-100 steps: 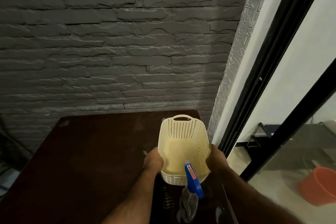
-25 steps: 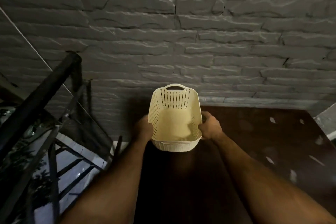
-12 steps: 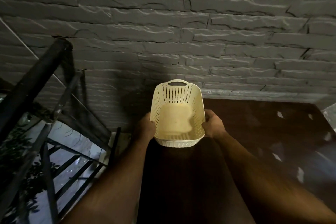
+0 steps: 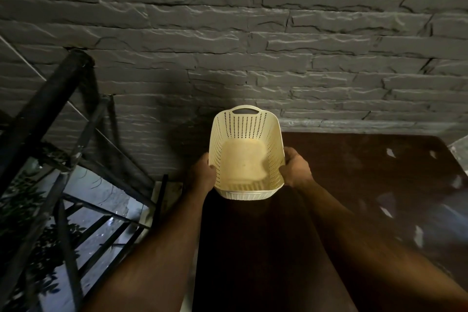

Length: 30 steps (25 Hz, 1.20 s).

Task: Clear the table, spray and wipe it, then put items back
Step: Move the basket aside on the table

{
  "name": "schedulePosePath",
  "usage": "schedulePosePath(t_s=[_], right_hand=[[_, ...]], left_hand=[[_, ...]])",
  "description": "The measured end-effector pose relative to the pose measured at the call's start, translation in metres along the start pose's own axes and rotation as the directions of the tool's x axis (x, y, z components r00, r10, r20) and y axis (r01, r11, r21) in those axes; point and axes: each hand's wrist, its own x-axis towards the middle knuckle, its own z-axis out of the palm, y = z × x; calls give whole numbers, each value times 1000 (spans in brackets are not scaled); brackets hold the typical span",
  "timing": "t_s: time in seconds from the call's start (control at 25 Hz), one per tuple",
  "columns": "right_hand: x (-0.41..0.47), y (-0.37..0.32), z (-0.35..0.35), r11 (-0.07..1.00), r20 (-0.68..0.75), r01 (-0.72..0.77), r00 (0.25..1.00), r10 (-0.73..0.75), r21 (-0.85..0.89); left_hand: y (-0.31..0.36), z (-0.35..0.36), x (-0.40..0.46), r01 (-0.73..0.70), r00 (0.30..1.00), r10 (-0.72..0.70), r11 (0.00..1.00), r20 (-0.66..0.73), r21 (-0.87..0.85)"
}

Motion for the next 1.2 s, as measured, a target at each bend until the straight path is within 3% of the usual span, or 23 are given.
schedulePosePath(t_s=[0.24,0.44,0.6,0.8,0.96,1.2], right_hand=[[-6,-1,-5,997,-75,34,996,-39,-74],[-18,-2,-10,985,-119,52,990,-72,-164],[-30,-9,-10,929,-175,219,944,-279,-300],[-49,-12,-36,878,-166,297,910,-379,-376],[-73,15,-102,870,-209,232,914,-348,-435],[-119,108,-249,824,-333,62,895,-296,-563]], left_hand=[[2,-8,-7,27,999,-26,999,26,-40],[10,-15,-18,48,998,-47,999,-49,22],[30,-16,-25,-205,958,239,958,-161,200],[89,2,-52,-420,870,477,851,-126,316],[132,39,-86,-504,835,547,804,-61,316],[222,138,-173,-657,735,678,708,9,260]])
